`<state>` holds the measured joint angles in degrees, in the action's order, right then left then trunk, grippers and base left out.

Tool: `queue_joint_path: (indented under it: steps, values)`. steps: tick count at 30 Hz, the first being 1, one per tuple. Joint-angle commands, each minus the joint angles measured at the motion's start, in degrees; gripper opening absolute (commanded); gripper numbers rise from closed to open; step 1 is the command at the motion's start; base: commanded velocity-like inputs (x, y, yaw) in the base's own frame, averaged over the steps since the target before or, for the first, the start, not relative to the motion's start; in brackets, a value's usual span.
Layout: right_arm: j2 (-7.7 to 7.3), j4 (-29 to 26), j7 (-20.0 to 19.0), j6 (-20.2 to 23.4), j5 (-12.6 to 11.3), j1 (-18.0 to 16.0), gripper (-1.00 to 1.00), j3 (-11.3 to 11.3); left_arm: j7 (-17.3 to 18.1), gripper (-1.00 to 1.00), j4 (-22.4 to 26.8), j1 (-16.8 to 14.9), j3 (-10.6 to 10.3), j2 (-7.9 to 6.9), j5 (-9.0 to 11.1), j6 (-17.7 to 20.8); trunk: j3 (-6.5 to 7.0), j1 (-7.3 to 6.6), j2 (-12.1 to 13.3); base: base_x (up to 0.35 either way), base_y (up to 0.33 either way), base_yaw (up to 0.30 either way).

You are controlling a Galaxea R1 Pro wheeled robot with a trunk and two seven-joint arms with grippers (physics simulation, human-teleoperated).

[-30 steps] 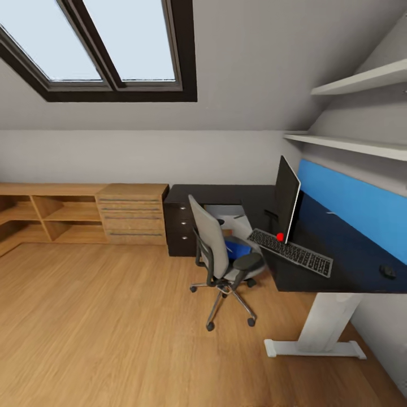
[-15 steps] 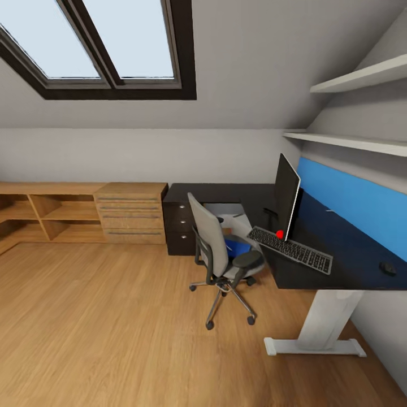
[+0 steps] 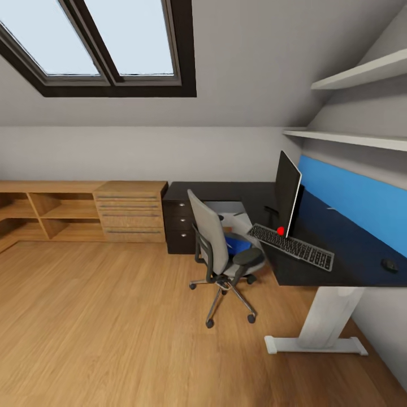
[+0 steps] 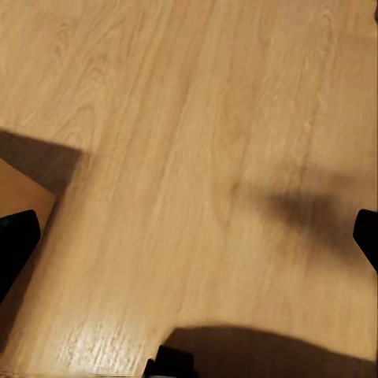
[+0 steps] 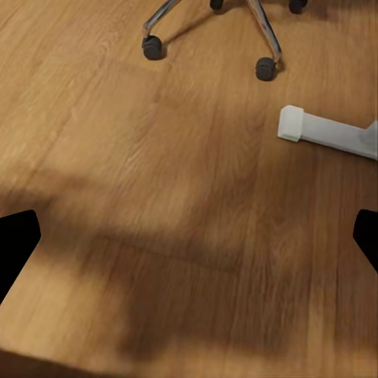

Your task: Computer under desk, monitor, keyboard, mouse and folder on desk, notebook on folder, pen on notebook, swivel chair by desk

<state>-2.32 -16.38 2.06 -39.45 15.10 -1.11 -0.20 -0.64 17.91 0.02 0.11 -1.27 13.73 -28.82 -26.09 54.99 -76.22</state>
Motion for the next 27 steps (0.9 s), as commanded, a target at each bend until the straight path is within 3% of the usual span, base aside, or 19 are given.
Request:
queue_joint_path:
  steps: [1,5,6,10,16,22,23,25,27]
  values:
    - [0.01,0.03,0.33,-0.16,0.28,-0.03,1.0,-0.11,-0.07,1.0,0.07,0.03,-0.02,-0.05,1.52,-0.09,-0.24,0.23,-0.44,0.0,0.0,0.0]
    - [0.02,0.03,0.79,-0.09,0.17,-0.03,1.0,-0.2,-0.07,1.0,0.1,0.0,0.02,0.27,5.27,-0.08,-0.96,1.1,-2.05,0.0,0.0,0.0]
    - [0.01,0.1,1.12,0.09,0.14,-0.03,1.0,-0.25,-0.02,1.0,0.11,0.0,0.0,1.13,6.43,-0.15,-1.13,1.32,-2.45,0.0,0.0,0.0]
    - [0.02,0.76,2.14,1.34,0.1,-0.03,1.0,-0.29,-0.43,1.0,0.16,0.0,-0.01,1.66,6.94,-0.47,-1.85,2.2,-4.05,0.0,0.0,0.0]
    - [0.37,1.12,5.24,5.23,-0.08,-0.08,1.0,-0.32,-6.81,1.0,0.12,0.03,-0.02,1.68,7.24,-0.33,-2.93,3.52,-6.46,0.0,0.0,0.0]
    - [1.6,0.43,6.78,5.89,-0.45,-2.27,1.0,-0.33,-8.08,1.0,2.98,0.03,-0.02,2.03,7.37,0.18,-4.01,4.84,-8.87,0.0,0.0,0.0]
    - [2.81,-1.77,8.65,9.46,-0.77,-7.58,1.0,-0.33,-9.2,1.0,5.55,-0.1,-0.08,3.05,7.03,3.16,-4.19,5.06,-9.27,0.0,0.0,0.0]
    - [3.93,-3.1,10.05,14.66,-1.3,-12.32,1.0,-0.33,-11.17,1.0,8.98,-1.38,-0.1,3.4,6.89,7.43,-4.55,5.5,-10.07,0.0,0.0,0.0]
    - [5.74,-4.04,11.01,23.71,-2.89,-19.56,1.0,-0.33,-15.15,1.0,15.98,-5.41,-0.13,3.72,6.85,19.4,-4.9,5.94,-10.87,0.0,0.0,0.0]
